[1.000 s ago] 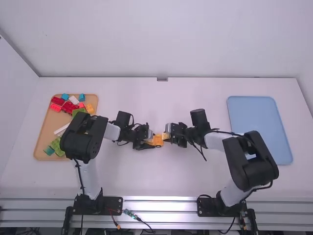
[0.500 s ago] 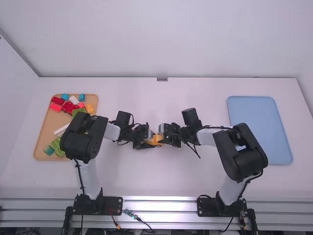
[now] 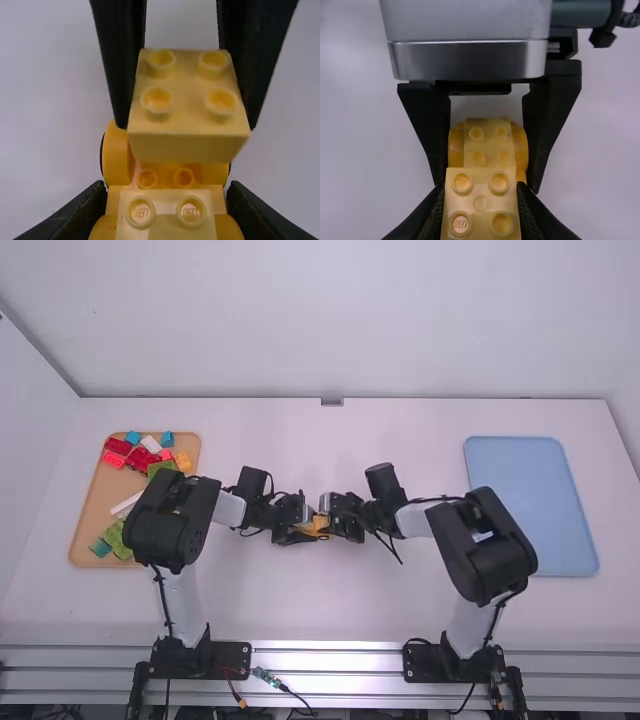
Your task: Assemble lego blocks to make yellow taxi
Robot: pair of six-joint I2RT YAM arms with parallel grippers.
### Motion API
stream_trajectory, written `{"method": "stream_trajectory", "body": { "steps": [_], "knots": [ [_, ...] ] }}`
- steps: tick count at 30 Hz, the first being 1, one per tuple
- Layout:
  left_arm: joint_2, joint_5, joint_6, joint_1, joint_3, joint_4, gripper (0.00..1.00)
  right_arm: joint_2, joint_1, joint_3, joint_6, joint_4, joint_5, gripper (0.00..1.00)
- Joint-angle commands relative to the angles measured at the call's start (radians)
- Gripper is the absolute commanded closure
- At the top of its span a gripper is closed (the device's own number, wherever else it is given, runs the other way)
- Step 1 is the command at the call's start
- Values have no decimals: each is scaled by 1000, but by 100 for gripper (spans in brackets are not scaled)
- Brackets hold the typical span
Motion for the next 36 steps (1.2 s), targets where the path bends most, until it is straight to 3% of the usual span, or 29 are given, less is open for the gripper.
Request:
{"method": "stream_trajectory", "body": {
  "steps": [1,29,36],
  "knots": [
    [14,-5,16,-8,6,-3,48,16,12,19,7,0,18,100],
    [14,-5,16,-8,6,-16,53,23,16,22,6,11,41,100],
    [14,-5,61,-9,6,-45,58,96,15,72,52,6,41,100]
  ]
}}
